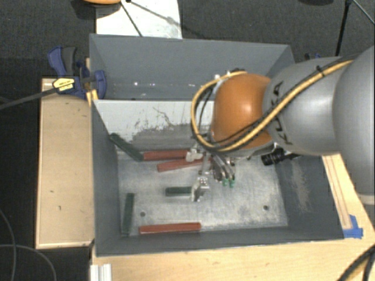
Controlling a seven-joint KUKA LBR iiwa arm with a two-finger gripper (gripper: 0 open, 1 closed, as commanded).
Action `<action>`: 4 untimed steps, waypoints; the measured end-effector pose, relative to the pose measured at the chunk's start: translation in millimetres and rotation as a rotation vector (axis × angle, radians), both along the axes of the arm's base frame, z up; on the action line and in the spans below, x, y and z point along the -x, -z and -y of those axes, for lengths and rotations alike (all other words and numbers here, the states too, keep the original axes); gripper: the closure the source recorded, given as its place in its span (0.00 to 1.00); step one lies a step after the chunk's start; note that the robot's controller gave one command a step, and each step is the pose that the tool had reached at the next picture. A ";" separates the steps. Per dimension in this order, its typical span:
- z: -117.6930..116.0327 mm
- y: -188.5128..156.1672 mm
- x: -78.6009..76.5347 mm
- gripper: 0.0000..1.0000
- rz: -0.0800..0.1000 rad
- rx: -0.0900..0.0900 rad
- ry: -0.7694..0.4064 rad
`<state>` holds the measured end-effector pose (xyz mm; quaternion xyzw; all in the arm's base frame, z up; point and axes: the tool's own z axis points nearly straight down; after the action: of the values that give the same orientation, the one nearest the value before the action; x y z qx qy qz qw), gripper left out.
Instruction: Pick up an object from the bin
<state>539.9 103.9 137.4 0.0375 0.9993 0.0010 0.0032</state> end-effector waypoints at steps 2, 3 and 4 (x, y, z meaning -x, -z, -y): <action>-5.9 45.9 9.4 0.00 -0.005 0.000 0.015; -12.0 58.5 12.8 0.00 -0.006 0.000 0.073; -12.6 62.5 17.9 1.00 0.011 -0.004 0.088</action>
Offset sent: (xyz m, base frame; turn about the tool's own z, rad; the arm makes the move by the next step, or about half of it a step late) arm -0.0133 0.0085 -0.0338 0.0183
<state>522.0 116.5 74.9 0.0816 0.9966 0.0029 0.0088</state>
